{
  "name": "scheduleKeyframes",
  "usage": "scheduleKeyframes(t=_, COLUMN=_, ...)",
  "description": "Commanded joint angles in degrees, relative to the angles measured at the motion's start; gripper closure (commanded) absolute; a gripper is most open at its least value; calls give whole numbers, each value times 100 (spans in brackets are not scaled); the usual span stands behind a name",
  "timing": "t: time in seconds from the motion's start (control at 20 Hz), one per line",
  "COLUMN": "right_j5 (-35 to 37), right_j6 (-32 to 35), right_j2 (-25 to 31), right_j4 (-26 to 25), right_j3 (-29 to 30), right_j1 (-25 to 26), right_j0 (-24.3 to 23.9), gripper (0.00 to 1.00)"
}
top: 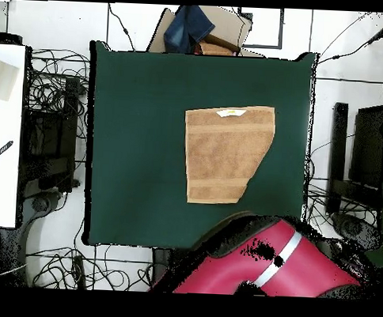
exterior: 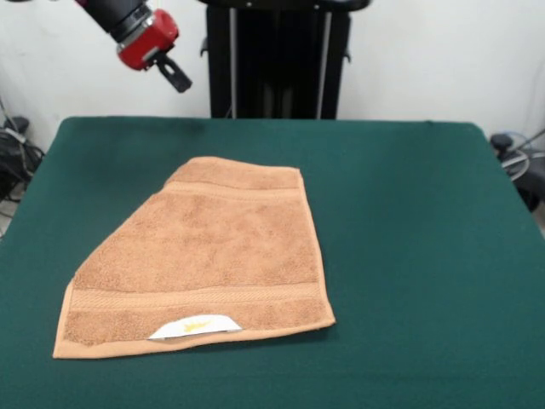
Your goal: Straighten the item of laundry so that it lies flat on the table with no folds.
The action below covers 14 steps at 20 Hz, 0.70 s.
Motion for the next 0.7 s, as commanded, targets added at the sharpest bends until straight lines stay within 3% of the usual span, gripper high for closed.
scheduleKeyframes(t=0.05, right_j5=23, right_j6=-611, right_j2=-31, right_j4=-1143, right_j3=-27, right_j1=163, right_j0=375, gripper=100)
scheduleKeyframes(t=0.35, right_j5=216, right_j6=-646, right_j2=46, right_j4=-1062, right_j3=153, right_j1=-21, right_j0=303, gripper=100)
scheduleKeyframes(t=0.7, right_j5=310, right_j6=290, right_j2=173, right_j4=-649, right_j3=16, right_j1=-150, right_j0=928, gripper=100)
